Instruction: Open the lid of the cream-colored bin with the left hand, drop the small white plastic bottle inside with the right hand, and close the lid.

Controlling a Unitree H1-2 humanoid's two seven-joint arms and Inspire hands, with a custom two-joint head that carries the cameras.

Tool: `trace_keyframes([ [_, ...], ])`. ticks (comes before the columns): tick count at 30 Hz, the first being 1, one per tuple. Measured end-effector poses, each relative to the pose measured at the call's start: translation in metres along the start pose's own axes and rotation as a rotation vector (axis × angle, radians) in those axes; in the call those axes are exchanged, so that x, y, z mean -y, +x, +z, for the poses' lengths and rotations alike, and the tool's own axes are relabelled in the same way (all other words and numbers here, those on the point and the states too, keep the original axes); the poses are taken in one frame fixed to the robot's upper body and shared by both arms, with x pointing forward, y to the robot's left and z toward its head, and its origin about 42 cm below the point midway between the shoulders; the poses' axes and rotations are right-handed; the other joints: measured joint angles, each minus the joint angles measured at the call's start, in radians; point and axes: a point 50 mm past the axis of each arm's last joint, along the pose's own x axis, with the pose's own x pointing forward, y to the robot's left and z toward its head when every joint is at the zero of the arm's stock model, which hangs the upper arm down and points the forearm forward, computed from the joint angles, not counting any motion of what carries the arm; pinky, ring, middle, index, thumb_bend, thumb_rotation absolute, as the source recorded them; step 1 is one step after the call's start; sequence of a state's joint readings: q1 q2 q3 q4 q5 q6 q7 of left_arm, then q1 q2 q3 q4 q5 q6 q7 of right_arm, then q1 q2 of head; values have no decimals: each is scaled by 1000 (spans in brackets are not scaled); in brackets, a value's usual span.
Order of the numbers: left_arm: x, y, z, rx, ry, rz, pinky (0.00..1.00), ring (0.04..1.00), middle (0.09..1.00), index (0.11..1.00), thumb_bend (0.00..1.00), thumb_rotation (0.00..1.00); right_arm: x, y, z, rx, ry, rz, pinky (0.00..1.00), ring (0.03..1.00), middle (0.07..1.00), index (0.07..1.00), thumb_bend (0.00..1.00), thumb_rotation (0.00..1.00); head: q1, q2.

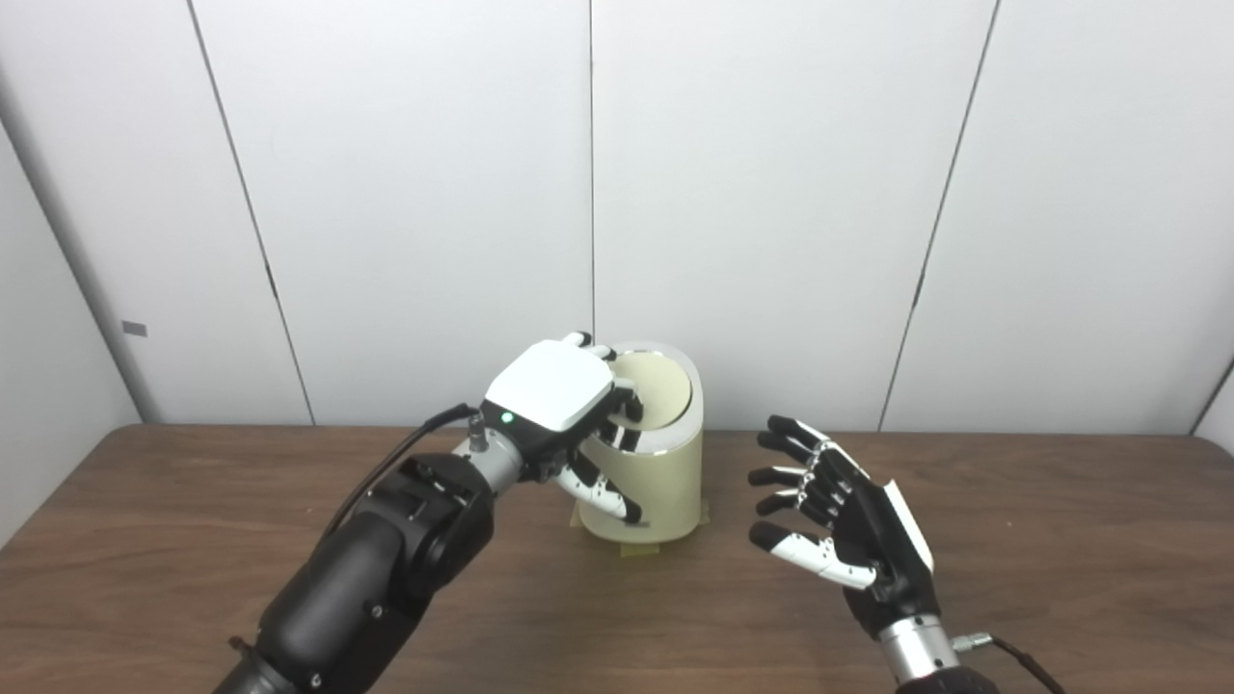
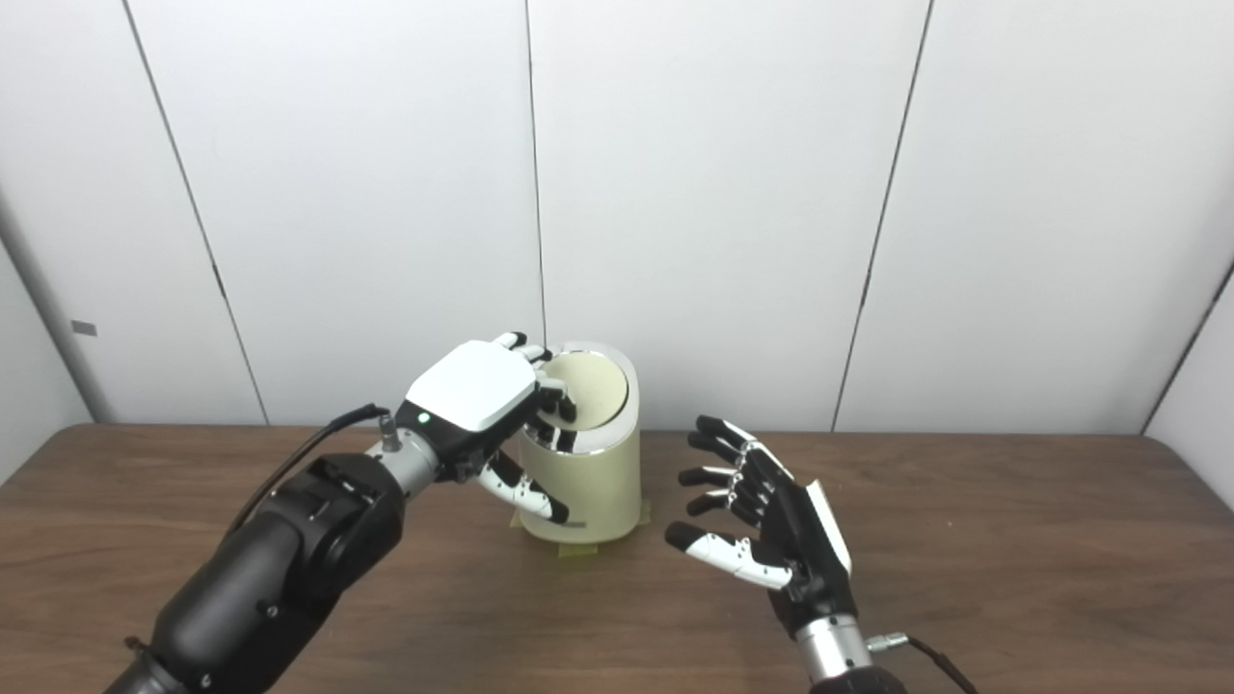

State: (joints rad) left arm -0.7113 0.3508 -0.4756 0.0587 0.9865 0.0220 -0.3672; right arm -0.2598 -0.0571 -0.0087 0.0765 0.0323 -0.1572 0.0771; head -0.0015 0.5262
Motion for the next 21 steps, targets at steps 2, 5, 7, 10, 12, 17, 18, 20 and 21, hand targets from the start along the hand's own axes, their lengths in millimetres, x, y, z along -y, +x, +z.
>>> trace_keyframes([
  [2, 0, 0, 0, -1, 6, -2, 1000, 931, 730, 706, 1000, 448, 0, 0, 0, -1, 1, 0, 520, 667, 794, 801, 836, 333, 0, 2],
  [5, 1, 0, 2, -2, 22, -3, 1000, 918, 721, 701, 1000, 455, 0, 0, 0, -2, 2, 0, 516, 666, 796, 801, 830, 332, 0, 5],
  [7, 0, 0, 3, 0, 30, -2, 1000, 923, 722, 710, 994, 471, 0, 0, 0, -3, 2, 0, 522, 669, 798, 802, 829, 328, 2, 5],
  [10, -1, 0, 4, 1, 36, 2, 1000, 925, 732, 715, 986, 458, -1, 0, 0, -5, 2, 0, 524, 669, 799, 802, 827, 331, 2, 5],
  [12, -2, 0, 4, 3, 33, 8, 1000, 927, 736, 719, 971, 442, -1, 0, 0, -7, 2, 1, 522, 668, 796, 800, 823, 330, 2, 5],
  [17, -2, -1, 5, 13, 18, 22, 1000, 919, 729, 723, 949, 431, -2, 0, 0, -8, 6, 1, 524, 668, 792, 796, 828, 325, 0, 6],
  [18, -2, -1, 5, 16, 16, 24, 1000, 922, 731, 726, 945, 431, -2, 0, 0, -9, 6, 1, 523, 668, 791, 795, 830, 329, 0, 6],
  [20, -2, -2, 7, 21, 12, 28, 1000, 923, 733, 728, 937, 427, -3, 0, 0, -9, 7, 1, 521, 667, 790, 796, 831, 331, 0, 8],
  [21, -2, -2, 8, 24, 8, 29, 1000, 925, 736, 730, 930, 433, -3, 0, 0, -9, 6, 1, 520, 668, 789, 796, 829, 330, -2, 8],
])
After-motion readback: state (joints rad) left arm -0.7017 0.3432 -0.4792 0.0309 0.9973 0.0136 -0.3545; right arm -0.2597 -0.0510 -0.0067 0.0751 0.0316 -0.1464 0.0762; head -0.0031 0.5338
